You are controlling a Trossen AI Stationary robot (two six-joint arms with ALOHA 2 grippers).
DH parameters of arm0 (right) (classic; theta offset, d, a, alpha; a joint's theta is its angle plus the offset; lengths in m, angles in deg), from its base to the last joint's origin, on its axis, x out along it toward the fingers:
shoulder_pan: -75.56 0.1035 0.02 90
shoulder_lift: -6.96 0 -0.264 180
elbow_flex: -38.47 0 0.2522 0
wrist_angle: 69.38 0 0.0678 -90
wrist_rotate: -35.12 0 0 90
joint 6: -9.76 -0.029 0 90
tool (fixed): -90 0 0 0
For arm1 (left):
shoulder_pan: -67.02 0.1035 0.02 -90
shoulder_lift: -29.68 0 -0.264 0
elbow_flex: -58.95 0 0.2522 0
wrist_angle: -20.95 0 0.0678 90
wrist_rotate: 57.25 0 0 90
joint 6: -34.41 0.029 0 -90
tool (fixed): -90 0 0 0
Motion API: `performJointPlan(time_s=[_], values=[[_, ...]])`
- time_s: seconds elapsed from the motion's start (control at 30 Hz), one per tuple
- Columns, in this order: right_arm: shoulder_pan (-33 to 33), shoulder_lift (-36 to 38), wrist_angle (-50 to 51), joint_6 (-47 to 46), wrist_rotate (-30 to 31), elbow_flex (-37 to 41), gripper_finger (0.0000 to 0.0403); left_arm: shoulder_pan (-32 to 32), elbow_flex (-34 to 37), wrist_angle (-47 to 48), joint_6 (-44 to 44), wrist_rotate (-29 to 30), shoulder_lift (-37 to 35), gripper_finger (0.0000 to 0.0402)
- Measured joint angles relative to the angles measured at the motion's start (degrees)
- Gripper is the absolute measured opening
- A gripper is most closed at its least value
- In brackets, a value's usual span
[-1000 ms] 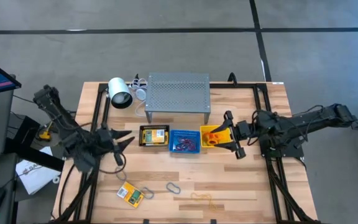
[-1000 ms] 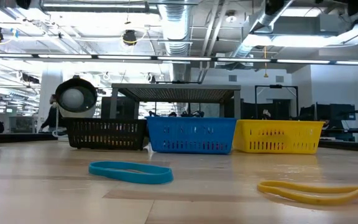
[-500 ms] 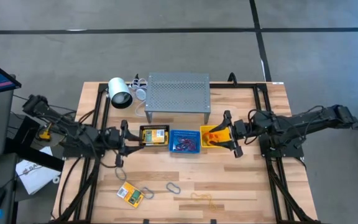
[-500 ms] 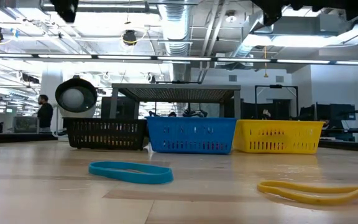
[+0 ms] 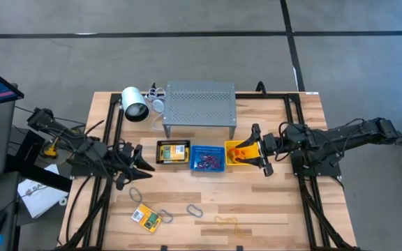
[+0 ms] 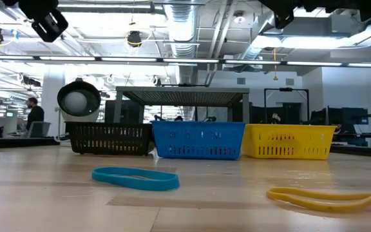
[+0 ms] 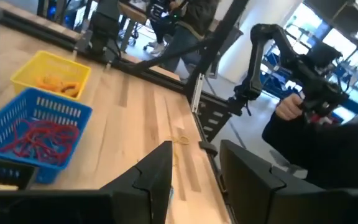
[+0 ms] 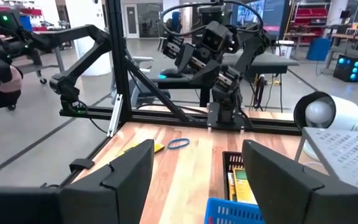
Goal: Pick & Place Office Desk Supplies
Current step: Put the blue rubber band into the blue bin
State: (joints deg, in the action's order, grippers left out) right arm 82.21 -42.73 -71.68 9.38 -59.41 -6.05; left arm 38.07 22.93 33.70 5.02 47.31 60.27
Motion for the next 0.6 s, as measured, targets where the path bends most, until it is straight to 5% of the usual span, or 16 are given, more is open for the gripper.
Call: performJointPlan(time_s=[0.23, 0.6], values=[[0.06, -0.22, -0.96, -3.65, 0.0, 0.0, 0.024, 0.04, -1.25, 1.12, 2.77, -2.99, 1.24, 0.0131], [3.21, -3.26, -10.14, -8.65, -0.07, -0.02, 0.024, 0.06, -8.83, 28.83, 6.78, -4.79, 6.13, 0.0131]])
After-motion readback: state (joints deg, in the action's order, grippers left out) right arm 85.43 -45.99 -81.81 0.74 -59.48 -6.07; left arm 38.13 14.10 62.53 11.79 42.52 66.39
